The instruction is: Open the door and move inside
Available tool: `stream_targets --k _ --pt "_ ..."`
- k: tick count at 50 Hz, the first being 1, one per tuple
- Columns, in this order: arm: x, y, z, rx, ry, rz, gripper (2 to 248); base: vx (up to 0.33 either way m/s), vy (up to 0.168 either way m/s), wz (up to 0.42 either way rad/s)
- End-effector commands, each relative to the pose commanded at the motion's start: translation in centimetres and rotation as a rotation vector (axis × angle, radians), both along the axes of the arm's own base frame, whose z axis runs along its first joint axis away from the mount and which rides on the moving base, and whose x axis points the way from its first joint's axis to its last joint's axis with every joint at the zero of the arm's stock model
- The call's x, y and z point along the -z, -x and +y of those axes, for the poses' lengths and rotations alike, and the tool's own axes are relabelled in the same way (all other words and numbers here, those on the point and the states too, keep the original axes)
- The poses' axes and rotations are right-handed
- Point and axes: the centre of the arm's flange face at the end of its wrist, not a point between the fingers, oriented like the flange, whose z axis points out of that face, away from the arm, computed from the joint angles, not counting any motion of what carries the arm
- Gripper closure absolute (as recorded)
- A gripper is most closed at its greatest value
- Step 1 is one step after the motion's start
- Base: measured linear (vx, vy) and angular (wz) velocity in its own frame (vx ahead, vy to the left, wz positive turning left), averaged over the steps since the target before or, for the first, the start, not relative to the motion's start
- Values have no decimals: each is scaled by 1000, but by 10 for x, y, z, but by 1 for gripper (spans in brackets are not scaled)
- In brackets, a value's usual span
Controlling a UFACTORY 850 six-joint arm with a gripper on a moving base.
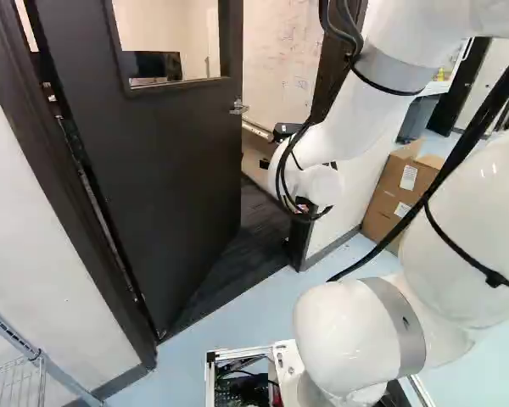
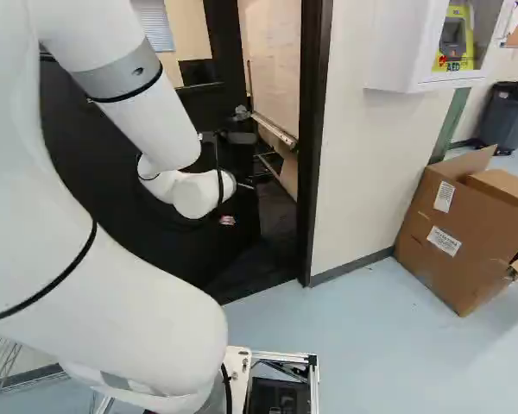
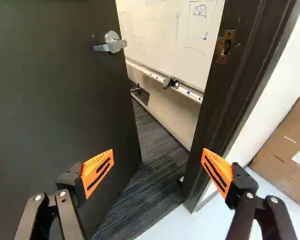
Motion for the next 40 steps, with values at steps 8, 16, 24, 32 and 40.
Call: stream_targets --k 8,16,24,32,40 --pt "0 0 0 0 0 0 3 29 39 193" --pt "0 0 0 0 0 0 3 30 41 203" --pt "0 0 0 0 0 0 3 37 50 235" --pt "0 0 0 0 0 0 3 37 50 250" --pt "0 0 0 0 0 0 3 44 57 304"
